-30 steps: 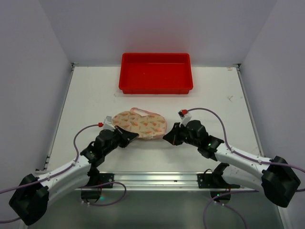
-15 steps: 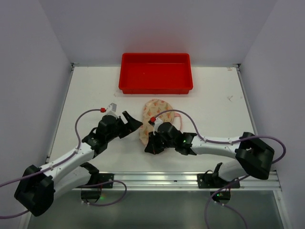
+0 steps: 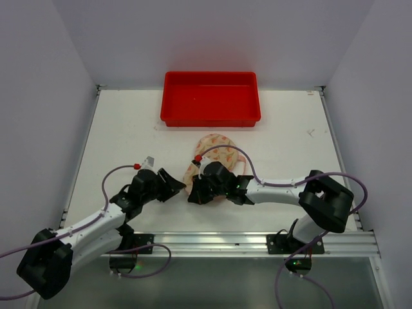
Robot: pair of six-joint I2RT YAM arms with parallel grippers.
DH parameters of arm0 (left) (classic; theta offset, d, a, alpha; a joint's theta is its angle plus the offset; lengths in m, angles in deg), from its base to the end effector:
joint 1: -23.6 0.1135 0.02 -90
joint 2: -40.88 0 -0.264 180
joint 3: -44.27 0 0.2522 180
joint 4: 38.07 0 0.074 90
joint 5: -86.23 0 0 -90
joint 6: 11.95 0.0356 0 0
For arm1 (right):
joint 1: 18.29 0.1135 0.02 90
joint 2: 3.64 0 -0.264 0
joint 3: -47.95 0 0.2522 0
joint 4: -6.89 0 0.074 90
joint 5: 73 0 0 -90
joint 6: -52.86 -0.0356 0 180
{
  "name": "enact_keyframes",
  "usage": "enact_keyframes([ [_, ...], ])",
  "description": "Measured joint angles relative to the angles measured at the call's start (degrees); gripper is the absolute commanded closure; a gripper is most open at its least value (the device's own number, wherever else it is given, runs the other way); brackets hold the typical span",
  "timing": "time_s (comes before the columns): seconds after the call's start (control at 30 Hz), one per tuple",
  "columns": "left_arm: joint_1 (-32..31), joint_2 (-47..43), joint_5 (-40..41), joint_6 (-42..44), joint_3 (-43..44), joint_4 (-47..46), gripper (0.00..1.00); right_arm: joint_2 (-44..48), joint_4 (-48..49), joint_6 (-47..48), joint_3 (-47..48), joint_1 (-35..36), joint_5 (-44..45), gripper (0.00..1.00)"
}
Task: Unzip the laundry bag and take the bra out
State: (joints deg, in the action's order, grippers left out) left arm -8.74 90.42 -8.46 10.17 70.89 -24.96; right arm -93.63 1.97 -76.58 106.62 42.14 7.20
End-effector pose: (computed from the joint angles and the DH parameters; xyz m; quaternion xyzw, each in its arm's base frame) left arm 0.1417 -0.0931 0.1518 -0.2541 0.8536 -0.3712 0.2628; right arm 0.1543 0.2843 0.1819 -0.1998 0.8668 0.3938 0.2316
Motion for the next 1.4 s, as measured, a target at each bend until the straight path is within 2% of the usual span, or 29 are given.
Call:
enact_keyframes([
  [0.1, -0.28, 1.38, -0.70, -1.14, 0.00, -2.82, 0.72, 0.00, -0.04, -0.02, 0.00, 0.00, 0.11, 1.00],
  [0.13, -0.35, 1.55, -0.83, -1.57, 0.00, -3.67, 0.84, 0.02, -0.04, -0.02, -0.02, 0.00, 0.15, 1.00],
  [0.17, -0.37, 1.68, -0.90, -1.97, 0.00, -4.42, 0.90, 0.04, -0.04, -0.02, -0.02, 0.00, 0.22, 1.00],
  [0.23, -0.37, 1.79, -0.94, -2.23, 0.00, -5.40, 1.00, 0.24, -0.11, 0.00, -0.22, 0.00, 0.66, 1.00],
  [0.4, -0.46, 2.38, -1.03, -2.54, 0.00, -6.51, 1.00, 3.82, -1.55, 0.46, -2.34, -0.11, 3.15, 1.00],
  [0.7, 0.04, 6.03, -1.05, -0.87, 0.90, -7.43, 1.00, 18.60, -11.37, 1.22, -8.79, -4.20, 6.38, 1.00],
  [0.87, 2.82, 10.62, -1.92, 4.42, 6.60, -6.21, 1.00, 28.00, -18.03, 2.97, -12.81, -12.04, 7.63, 1.00],
  [1.0, 4.02, 15.52, -3.34, 9.29, 12.79, -5.51, 1.00, 29.35, -19.41, 5.49, -13.09, -12.44, 4.48, 1.00],
  [1.03, 4.22, 16.61, -3.72, 10.49, 14.12, -5.20, 0.97, 28.79, -19.08, 5.75, -13.09, -11.91, 3.41, 1.00],
  [1.07, 4.35, 17.53, -3.96, 11.54, 15.21, -4.92, 0.89, 27.96, -18.38, 5.92, -13.09, -11.32, 2.43, 1.00],
  [1.1, 4.50, 18.18, -4.11, 12.31, 16.04, -4.48, 0.72, 26.58, -17.68, 5.95, -12.92, -10.38, 1.75, 1.00],
  [1.17, 4.87, 18.53, -4.00, 13.86, 16.79, -3.76, 0.53, 21.81, -16.48, 5.86, -11.30, -8.17, 0.39, 1.00],
  [1.2, 5.07, 18.34, -3.85, 14.27, 16.92, -3.34, 0.25, 19.34, -16.13, 5.77, -10.01, -7.30, -0.24, 1.00],
  [1.23, 5.29, 17.99, -3.58, 14.71, 16.92, -2.69, 0.15, 16.35, -15.21, 5.60, -8.37, -6.34, -0.57, 1.00],
  [1.3, 5.46, 16.59, -2.86, 14.80, 16.92, -0.28, 0.03, 10.49, -13.14, 5.18, -4.61, -4.90, -1.81, 1.00],
  [1.4, 5.62, 12.41, -1.07, 14.71, 16.79, 3.98, 0.01, 2.29, -9.84, 4.57, 2.56, -4.02, -3.74, 1.00],
])
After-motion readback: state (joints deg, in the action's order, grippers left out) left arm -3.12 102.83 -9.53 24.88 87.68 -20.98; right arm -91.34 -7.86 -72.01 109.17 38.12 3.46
